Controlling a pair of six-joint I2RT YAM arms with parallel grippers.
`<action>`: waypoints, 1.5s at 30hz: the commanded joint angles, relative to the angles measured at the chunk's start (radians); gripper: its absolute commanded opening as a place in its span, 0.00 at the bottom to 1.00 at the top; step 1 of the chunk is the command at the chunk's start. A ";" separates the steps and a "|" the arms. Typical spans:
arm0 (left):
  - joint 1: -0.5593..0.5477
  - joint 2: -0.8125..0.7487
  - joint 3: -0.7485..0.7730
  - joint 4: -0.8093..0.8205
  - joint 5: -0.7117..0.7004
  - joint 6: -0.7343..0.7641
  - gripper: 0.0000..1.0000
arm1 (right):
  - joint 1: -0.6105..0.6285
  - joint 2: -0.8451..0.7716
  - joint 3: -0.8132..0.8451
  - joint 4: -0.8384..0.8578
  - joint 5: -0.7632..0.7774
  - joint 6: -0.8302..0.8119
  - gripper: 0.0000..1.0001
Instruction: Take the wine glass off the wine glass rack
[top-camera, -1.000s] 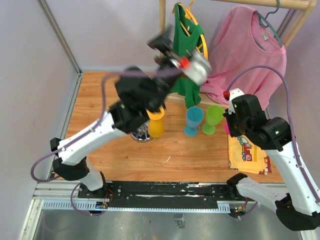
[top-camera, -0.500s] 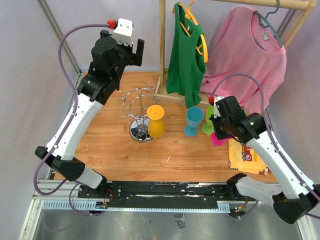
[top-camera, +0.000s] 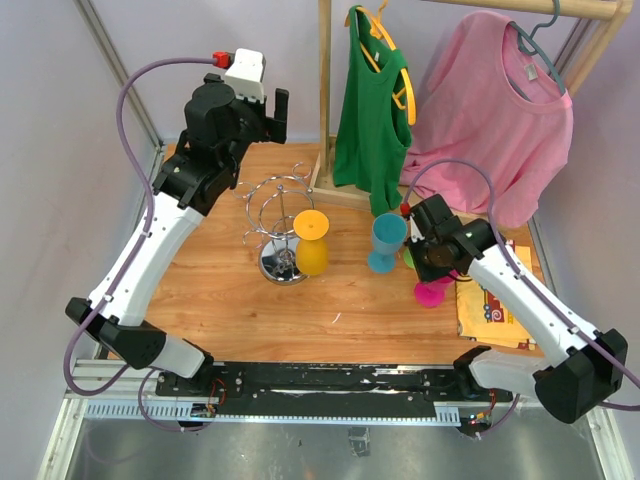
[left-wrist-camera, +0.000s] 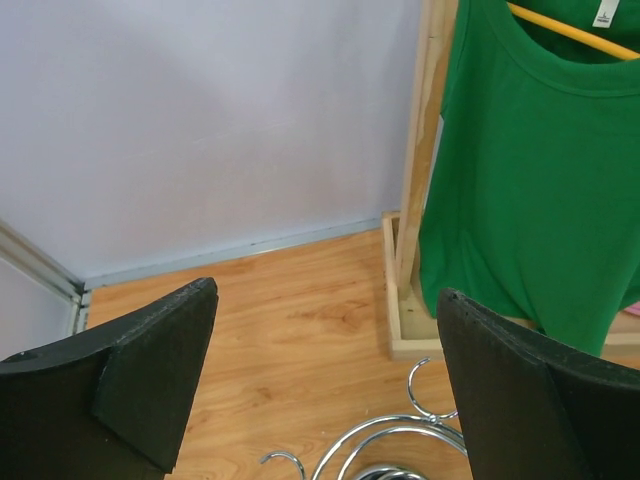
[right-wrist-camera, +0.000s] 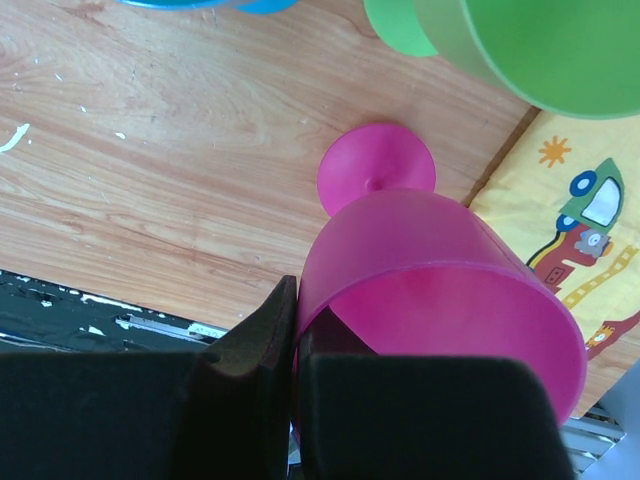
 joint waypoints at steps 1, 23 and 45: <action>0.006 -0.019 0.000 0.013 0.016 -0.025 0.96 | 0.004 0.006 -0.029 0.044 -0.027 0.023 0.01; 0.006 -0.025 -0.029 0.006 0.024 -0.029 0.95 | 0.004 -0.040 0.038 0.015 -0.064 0.024 0.62; -0.019 -0.338 -0.288 -0.119 0.370 -0.005 0.86 | 0.004 -0.285 0.251 -0.040 -0.153 0.061 0.78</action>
